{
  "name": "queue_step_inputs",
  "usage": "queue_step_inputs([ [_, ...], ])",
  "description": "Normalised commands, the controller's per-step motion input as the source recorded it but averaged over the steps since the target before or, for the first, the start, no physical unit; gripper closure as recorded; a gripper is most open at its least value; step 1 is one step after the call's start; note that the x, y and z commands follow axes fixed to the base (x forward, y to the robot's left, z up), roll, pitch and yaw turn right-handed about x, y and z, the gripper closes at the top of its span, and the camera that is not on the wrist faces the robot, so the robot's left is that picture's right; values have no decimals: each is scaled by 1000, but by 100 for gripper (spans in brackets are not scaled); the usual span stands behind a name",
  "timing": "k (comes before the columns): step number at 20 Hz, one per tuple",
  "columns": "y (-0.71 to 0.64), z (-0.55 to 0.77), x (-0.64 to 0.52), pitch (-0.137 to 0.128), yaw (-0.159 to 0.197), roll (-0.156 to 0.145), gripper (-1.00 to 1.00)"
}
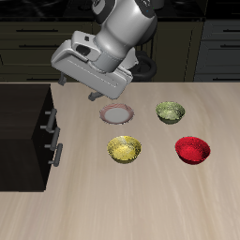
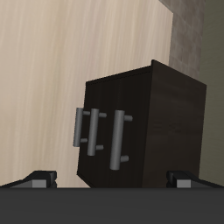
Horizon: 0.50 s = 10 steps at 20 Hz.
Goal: Open the top drawer of the wooden cabinet
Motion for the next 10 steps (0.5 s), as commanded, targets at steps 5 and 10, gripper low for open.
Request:
queue_step_inputs([
  [5,-43,-298,30,19,33,-18,-100],
  [10,-92,-196,13,14,23,-25,-100],
])
